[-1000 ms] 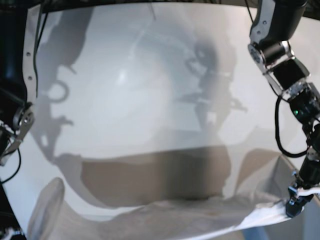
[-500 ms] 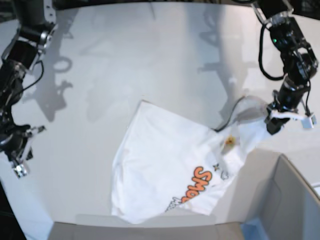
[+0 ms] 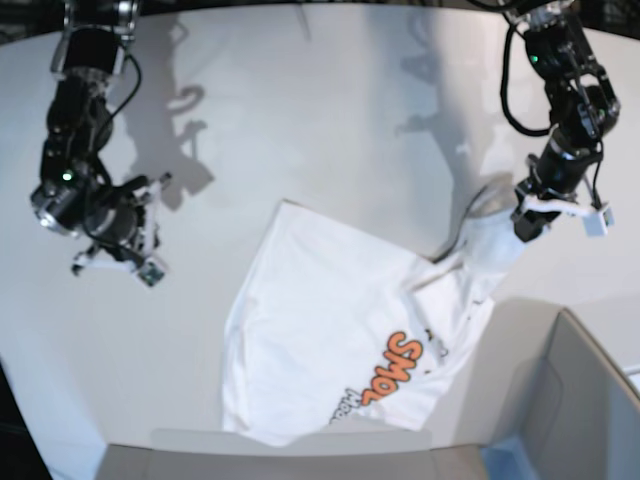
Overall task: Layout the t-shirt on the table in an organized manner, then fold the t-shirt properly
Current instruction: 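Lower the shirt onto the table and release with the right gripper, then move the right gripper to the shirt corner opposite the left gripper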
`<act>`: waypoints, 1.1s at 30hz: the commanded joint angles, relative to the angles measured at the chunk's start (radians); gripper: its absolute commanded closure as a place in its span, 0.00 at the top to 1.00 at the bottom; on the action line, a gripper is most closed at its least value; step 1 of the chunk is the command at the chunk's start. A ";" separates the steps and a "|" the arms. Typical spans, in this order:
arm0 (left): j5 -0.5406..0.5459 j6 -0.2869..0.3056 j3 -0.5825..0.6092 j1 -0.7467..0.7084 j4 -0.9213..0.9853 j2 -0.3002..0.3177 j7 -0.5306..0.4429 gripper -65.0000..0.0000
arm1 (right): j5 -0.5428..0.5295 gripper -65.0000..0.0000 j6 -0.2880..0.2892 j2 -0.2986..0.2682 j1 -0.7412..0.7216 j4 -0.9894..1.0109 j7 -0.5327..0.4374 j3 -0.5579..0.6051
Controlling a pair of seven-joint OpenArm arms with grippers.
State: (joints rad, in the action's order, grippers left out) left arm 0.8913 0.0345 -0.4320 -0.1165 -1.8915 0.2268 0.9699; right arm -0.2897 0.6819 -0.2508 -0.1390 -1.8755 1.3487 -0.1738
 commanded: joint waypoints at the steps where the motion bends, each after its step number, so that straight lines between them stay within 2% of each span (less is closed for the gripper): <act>1: 0.012 0.006 -0.003 0.007 -0.018 0.012 -0.015 0.00 | 0.004 0.04 0.016 0.003 -0.024 -0.031 -0.012 0.043; 3: 0.010 0.006 -0.003 0.007 -0.018 0.012 -0.015 0.00 | 0.002 0.10 0.016 0.044 -0.027 -0.054 -0.015 0.095; 4: 0.010 0.006 -0.003 0.007 -0.018 0.012 -0.013 0.00 | 0.002 0.13 0.016 0.083 -0.037 -0.060 -0.019 0.101; 6: 0.010 0.006 -0.003 0.007 -0.018 0.012 -0.013 0.00 | 0.002 0.16 0.016 0.143 -0.043 -0.059 -0.039 0.109; 8: 0.010 0.006 -0.003 0.007 -0.018 0.010 -0.012 0.00 | 0.010 0.18 0.016 0.176 -0.044 -0.051 -0.051 0.128; 11: 0.010 0.006 -0.003 0.008 -0.018 0.010 -0.012 0.00 | 0.080 0.19 0.016 0.166 -0.064 -0.020 -0.047 0.271; 15: 0.010 0.006 -0.003 0.008 -0.016 0.010 -0.012 0.00 | 0.326 0.19 0.016 0.146 -0.093 0.021 -0.025 0.506; 18: 0.010 0.006 -0.003 0.008 -0.015 0.010 -0.012 0.00 | 0.484 0.19 0.016 0.155 -0.113 0.037 -0.025 0.627; 20: 0.010 0.006 -0.003 0.008 -0.015 0.009 -0.012 0.00 | 0.525 0.19 0.016 0.155 -0.123 0.038 -0.025 0.667; 25: 0.010 0.005 -0.003 0.008 -0.015 0.009 -0.012 0.00 | 0.527 0.19 0.016 0.156 -0.136 0.107 -0.025 0.696; 29: 0.009 0.005 -0.003 0.008 -0.013 0.009 -0.012 0.00 | 0.525 0.19 0.016 0.184 -0.133 0.146 -0.027 0.678; 30: 0.009 0.005 -0.003 0.008 -0.013 0.009 -0.012 0.00 | 0.522 0.19 0.016 0.187 -0.129 0.136 -0.027 0.652; 33: 0.009 0.005 -0.003 0.008 -0.013 0.009 -0.012 0.00 | 0.427 0.19 0.016 0.255 -0.095 0.089 -0.044 0.469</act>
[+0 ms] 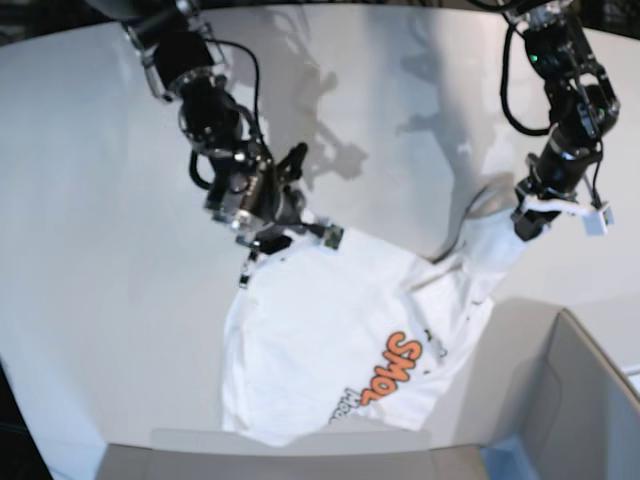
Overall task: Layout the t-shirt on the table in an organized manner, then fold the t-shirt properly
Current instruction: 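Move the right gripper to the shirt corner opposite the left gripper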
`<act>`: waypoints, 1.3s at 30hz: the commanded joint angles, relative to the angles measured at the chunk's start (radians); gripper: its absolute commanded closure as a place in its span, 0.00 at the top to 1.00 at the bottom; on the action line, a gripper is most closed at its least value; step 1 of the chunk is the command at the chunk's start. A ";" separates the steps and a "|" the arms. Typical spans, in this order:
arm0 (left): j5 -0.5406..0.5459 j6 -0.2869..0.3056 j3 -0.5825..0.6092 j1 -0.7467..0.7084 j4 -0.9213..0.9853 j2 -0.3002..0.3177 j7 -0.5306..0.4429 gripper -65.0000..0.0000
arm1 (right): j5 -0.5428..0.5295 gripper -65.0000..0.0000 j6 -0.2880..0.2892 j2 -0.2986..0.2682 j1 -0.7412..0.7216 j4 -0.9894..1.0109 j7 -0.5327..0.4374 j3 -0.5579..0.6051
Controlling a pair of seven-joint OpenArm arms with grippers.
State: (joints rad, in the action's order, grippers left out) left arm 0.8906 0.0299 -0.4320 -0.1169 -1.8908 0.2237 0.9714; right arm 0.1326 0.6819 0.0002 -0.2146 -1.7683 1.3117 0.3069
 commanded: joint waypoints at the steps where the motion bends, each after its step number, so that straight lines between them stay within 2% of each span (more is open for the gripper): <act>1: 0.009 0.009 -0.003 0.009 -0.014 0.012 -0.013 0.00 | -0.044 0.19 0.016 0.021 -0.016 -0.031 -0.019 -0.081; 4: 0.009 0.009 -0.003 0.009 -0.014 0.012 -0.013 0.00 | -0.250 0.19 0.016 0.103 0.014 -0.038 -0.033 -0.389; 6: 0.009 0.009 -0.003 0.009 -0.014 0.012 -0.012 0.00 | -0.344 0.19 0.016 0.131 0.019 -0.026 -0.025 -0.552; 8: 0.008 0.009 -0.003 0.009 -0.014 0.012 -0.012 0.00 | -0.408 0.19 0.016 0.134 0.040 0.003 -0.019 -0.616; 17: 0.008 0.009 -0.003 0.009 -0.014 0.012 -0.004 0.00 | -0.462 0.19 0.016 0.139 0.122 0.075 -0.021 -0.595; 21: 0.008 0.009 -0.003 0.009 -0.014 0.012 -0.004 0.00 | -0.515 0.19 0.016 0.157 0.132 0.077 -0.025 -0.690; 28: 0.008 0.009 -0.001 0.006 -0.014 0.013 -0.004 0.00 | -0.563 0.19 0.016 0.152 0.125 0.077 -0.027 -0.696; 33: 0.011 0.009 0.020 0.006 -0.014 0.013 -0.004 0.00 | -0.564 0.26 0.016 0.152 0.120 0.123 -0.028 -0.700; 39: 0.009 0.009 0.049 0.004 -0.014 0.015 -0.004 0.00 | -0.589 0.28 0.016 0.157 0.128 0.250 -0.172 -0.720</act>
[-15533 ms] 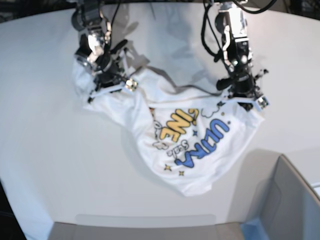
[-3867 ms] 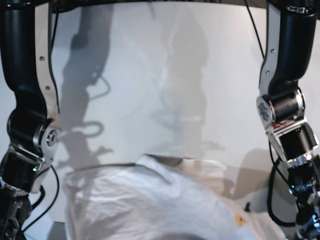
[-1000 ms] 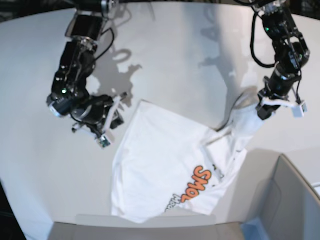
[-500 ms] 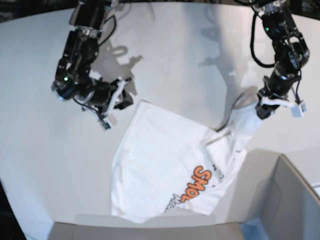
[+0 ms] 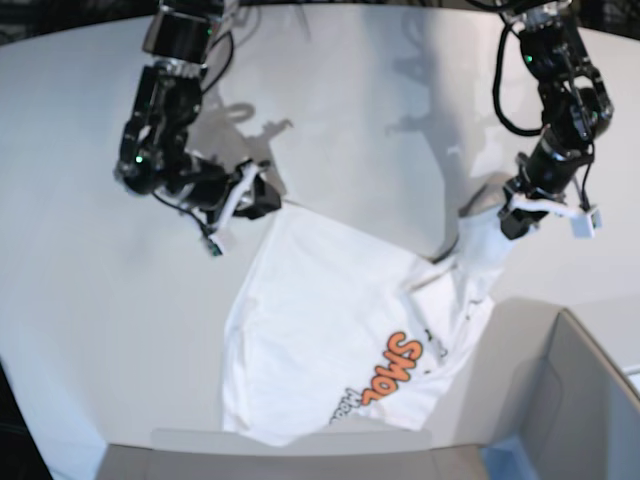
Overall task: Layout the t-shirt on the table in an organized manner, then fold the t-shirt properly
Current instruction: 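Move the right gripper to the shirt corner opposite the left gripper, then grasp the shirt corner with the right gripper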
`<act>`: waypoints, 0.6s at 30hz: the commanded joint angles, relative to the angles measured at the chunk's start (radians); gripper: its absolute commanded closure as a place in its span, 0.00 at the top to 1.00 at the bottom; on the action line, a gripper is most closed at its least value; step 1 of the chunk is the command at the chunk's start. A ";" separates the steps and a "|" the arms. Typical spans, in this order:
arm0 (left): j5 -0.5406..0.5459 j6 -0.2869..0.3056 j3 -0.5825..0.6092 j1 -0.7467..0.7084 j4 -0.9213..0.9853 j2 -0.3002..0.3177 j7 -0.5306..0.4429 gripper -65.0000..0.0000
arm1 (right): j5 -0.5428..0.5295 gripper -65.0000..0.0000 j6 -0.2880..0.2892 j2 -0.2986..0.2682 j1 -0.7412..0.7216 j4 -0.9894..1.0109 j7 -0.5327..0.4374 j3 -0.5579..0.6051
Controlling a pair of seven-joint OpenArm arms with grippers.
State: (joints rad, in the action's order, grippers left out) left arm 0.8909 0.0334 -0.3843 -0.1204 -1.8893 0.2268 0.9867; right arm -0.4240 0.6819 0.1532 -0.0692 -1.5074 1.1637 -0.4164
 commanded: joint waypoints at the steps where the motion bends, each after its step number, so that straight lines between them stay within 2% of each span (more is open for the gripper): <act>1: 0.009 0.006 0.002 0.006 -0.016 0.012 -0.019 0.00 | -0.051 0.28 0.016 0.004 -0.016 0.014 -0.046 0.003; 5: 0.009 0.006 0.002 0.006 -0.016 0.012 -0.019 0.00 | -0.105 0.28 0.016 0.004 -0.014 0.101 -0.078 0.004; 11: 0.010 0.006 0.002 0.006 -0.016 0.012 -0.019 0.00 | -0.102 0.28 0.009 0.004 -0.040 0.178 -0.097 0.006; 15: 0.009 0.006 0.000 0.006 -0.016 0.012 -0.019 0.00 | -0.103 0.28 -0.103 0.004 -0.031 0.181 -0.215 0.014; 18: 0.009 0.006 0.000 0.006 -0.016 0.012 -0.019 0.00 | -0.100 0.28 -0.158 0.001 -0.036 0.179 -0.236 0.116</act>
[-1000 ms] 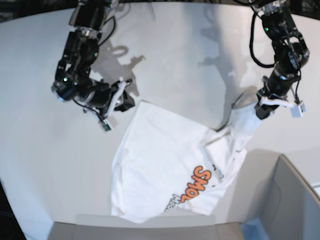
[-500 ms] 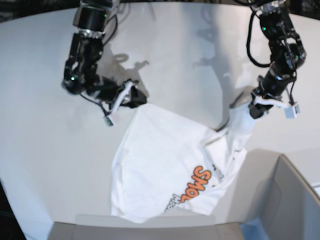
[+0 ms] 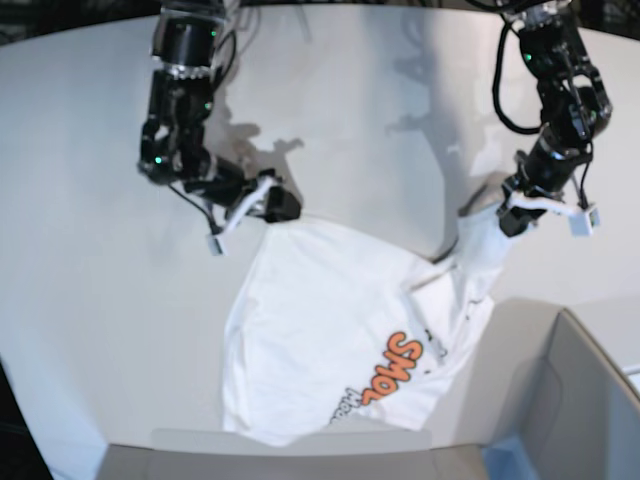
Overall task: Layout the t-shirt on the table in an organized manner, then fold the t-shirt properly
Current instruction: 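Grasp the shirt corner with the right gripper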
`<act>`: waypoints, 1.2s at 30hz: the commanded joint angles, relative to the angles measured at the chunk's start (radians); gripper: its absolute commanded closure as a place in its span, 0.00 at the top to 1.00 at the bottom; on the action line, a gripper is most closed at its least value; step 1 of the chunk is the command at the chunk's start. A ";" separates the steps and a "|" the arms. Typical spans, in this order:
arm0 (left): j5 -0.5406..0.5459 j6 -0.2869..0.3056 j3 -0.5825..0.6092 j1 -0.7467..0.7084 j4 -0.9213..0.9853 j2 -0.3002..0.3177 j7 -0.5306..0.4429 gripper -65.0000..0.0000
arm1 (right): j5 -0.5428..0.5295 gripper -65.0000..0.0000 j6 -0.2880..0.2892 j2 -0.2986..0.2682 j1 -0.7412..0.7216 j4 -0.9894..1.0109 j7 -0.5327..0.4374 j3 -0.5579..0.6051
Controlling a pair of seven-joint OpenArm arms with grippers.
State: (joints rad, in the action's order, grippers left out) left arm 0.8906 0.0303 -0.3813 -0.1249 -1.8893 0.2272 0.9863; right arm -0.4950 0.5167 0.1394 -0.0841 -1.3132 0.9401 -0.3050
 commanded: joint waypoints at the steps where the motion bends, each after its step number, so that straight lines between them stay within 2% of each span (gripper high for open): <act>1: 0.009 0.009 -0.003 0.011 -0.016 0.011 -0.019 0.00 | -0.029 0.28 -0.017 0.013 -0.024 -0.016 -0.014 0.039; 4: 0.009 0.009 -0.003 0.012 -0.016 0.011 -0.019 0.00 | -0.029 0.28 -0.091 0.013 -0.039 -0.019 -0.020 0.102; 9: 0.011 0.009 -0.003 0.011 -0.016 0.011 -0.019 0.00 | -0.029 0.28 -0.194 0.013 -0.038 -0.015 -0.138 0.206; 12: 0.011 0.009 -0.006 0.011 -0.016 0.014 -0.019 0.00 | -0.029 0.28 -0.261 0.013 -0.038 -0.021 -0.152 0.229; 17: 0.009 0.009 -0.005 0.009 -0.016 0.014 -0.019 0.00 | -0.029 0.28 -0.312 0.007 -0.021 -0.082 -0.149 0.257; 19: 0.009 0.009 -0.005 0.009 -0.016 0.016 -0.019 0.00 | -0.031 0.28 -0.326 0.006 0.014 -0.168 -0.149 0.281; 21: 0.009 0.009 -0.005 0.009 -0.016 0.016 -0.019 0.00 | -0.031 0.28 -0.366 0.006 0.060 -0.271 -0.149 0.304; 25: 0.009 0.009 -0.003 0.009 -0.016 0.016 -0.019 0.00 | -0.035 0.28 -0.524 0.009 0.171 -0.434 -0.152 0.307; 30: 0.009 0.009 -0.003 0.009 -0.016 0.016 -0.019 0.00 | -0.035 0.28 -0.732 -0.017 0.215 -0.452 -0.149 0.303; 33: 0.009 0.009 -0.003 0.009 -0.016 0.016 -0.017 0.00 | -0.037 0.28 -0.780 -0.040 0.215 -0.451 -0.149 0.303; 36: 0.009 0.009 -0.003 0.009 -0.016 0.016 -0.017 0.00 | -0.037 0.28 -0.791 -0.042 0.208 -0.451 -0.149 0.266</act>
State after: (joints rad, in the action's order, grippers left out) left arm 0.8913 0.0311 -0.3813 -0.1249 -1.8893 0.2321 0.9871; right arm -0.5217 -0.2806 0.0933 0.1387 -1.7458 0.8074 -0.0372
